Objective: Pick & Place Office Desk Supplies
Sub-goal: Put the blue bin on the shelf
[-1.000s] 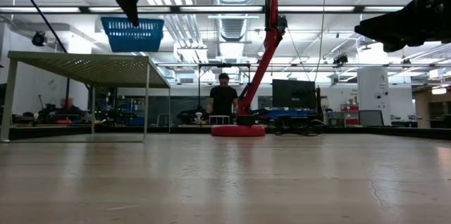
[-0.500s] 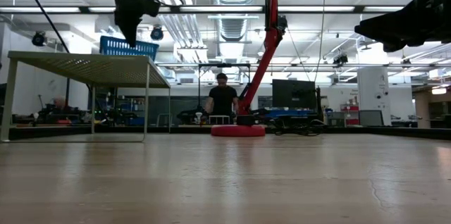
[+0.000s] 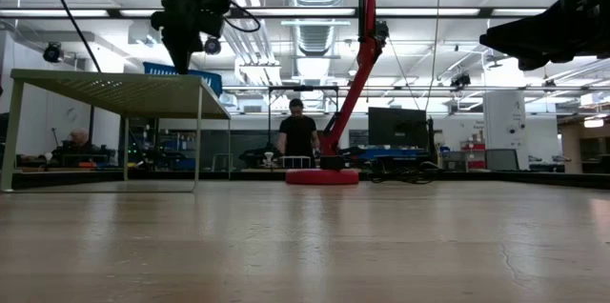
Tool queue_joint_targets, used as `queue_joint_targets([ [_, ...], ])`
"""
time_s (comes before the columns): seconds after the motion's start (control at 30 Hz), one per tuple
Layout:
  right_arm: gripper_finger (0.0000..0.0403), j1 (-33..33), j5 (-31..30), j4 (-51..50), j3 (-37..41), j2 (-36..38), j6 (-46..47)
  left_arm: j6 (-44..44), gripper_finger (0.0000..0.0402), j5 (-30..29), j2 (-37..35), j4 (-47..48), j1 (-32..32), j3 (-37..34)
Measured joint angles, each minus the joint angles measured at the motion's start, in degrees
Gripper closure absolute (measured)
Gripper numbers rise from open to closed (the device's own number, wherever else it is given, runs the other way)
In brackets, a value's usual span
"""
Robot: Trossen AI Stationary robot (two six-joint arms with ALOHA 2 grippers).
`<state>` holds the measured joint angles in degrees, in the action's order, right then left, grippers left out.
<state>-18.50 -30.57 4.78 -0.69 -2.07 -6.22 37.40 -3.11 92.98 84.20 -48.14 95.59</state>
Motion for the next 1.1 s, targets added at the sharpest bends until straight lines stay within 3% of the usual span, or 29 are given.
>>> queue_joint_targets([
  [0.27,0.0275,0.0,0.0,0.0,0.0,0.0,0.0,2.9,0.038,0.2,0.0,2.1,0.0,-0.3],
  [0.87,0.0275,0.0,0.0,0.0,0.0,0.0,0.0,5.9,0.038,-1.8,0.0,-3.9,-0.9,-0.4],
  [1.1,0.0275,0.0,0.0,0.0,0.0,0.0,0.0,5.3,0.038,-2.0,-0.1,-8.0,-3.1,-5.8],
])
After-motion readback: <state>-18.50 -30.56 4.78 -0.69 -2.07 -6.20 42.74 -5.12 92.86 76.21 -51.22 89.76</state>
